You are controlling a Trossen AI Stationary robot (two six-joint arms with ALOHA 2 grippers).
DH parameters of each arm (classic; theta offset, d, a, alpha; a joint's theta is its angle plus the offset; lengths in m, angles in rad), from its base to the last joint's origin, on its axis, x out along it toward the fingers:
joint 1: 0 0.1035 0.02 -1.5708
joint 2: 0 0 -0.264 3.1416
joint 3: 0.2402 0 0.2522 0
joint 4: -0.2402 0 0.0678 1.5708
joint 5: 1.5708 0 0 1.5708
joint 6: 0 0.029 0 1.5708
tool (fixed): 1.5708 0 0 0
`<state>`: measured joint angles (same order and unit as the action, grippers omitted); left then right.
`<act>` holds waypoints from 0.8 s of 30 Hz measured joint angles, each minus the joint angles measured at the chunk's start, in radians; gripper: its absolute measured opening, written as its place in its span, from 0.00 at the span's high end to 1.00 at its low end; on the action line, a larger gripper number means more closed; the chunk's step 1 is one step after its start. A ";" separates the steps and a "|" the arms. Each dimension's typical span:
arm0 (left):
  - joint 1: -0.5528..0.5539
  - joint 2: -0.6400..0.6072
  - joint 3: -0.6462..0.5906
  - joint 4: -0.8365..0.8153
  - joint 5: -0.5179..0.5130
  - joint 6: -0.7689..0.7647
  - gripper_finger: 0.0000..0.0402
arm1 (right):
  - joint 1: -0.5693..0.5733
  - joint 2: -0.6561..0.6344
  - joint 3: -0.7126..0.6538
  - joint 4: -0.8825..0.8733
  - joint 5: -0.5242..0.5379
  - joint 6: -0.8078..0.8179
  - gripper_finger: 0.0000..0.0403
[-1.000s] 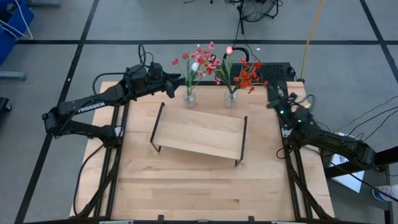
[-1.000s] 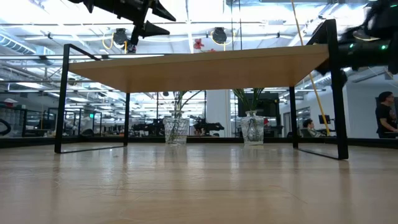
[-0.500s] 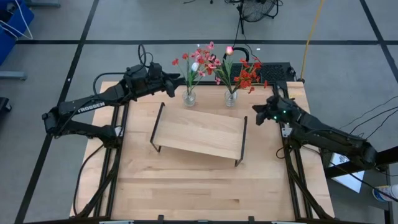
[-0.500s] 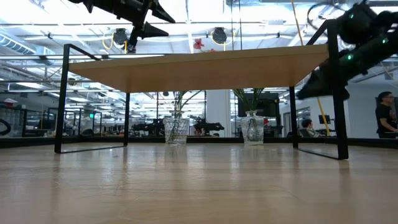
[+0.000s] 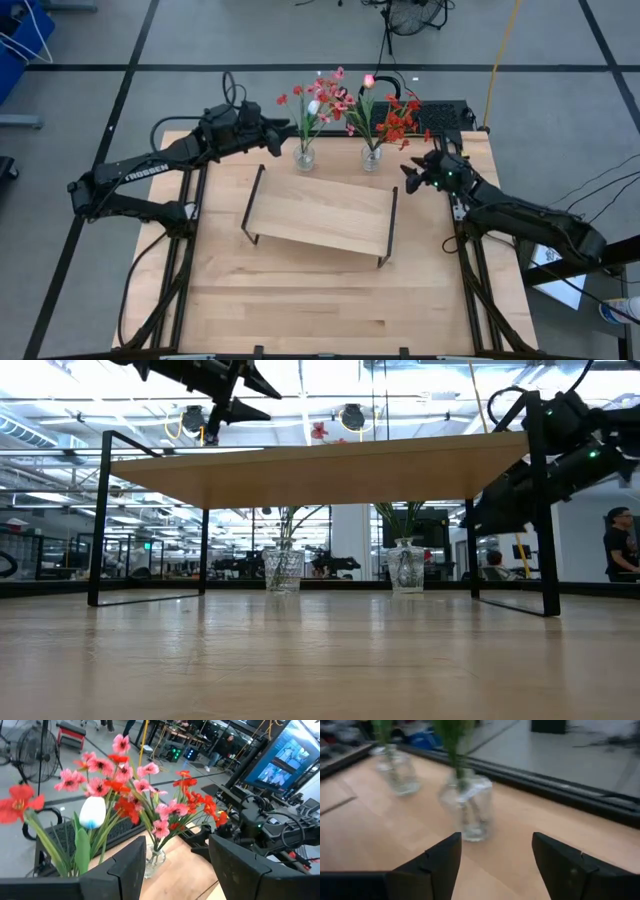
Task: Pick and place flowers into a vace then onto a shelf
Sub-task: Put the right transparent flower vase on the shelf
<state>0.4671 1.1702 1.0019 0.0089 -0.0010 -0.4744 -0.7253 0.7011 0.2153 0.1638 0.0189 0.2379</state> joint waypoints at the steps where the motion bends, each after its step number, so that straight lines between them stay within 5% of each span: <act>1: 0.000 0.000 0.000 -0.008 0.000 -0.009 0.46 | -0.008 0.024 0.000 0.021 -0.025 0.001 0.41; 10: 0.000 0.000 0.000 -0.048 0.000 -0.028 0.46 | -0.117 0.283 -0.002 0.187 -0.243 -0.034 0.49; 14: 0.003 0.000 0.000 -0.048 0.000 -0.027 0.46 | -0.135 0.321 -0.002 0.193 -0.220 -0.012 0.50; 19: 0.004 0.000 0.000 -0.049 -0.001 -0.033 0.46 | -0.138 0.306 -0.002 0.266 -0.092 0.233 0.50; 24: 0.004 0.000 0.000 -0.060 -0.002 -0.033 0.46 | -0.161 0.313 0.000 0.380 -0.247 0.123 0.50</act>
<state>0.4709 1.1706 1.0019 -0.0514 -0.0029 -0.5072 -0.8866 1.0146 0.2153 0.5439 -0.2281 0.3608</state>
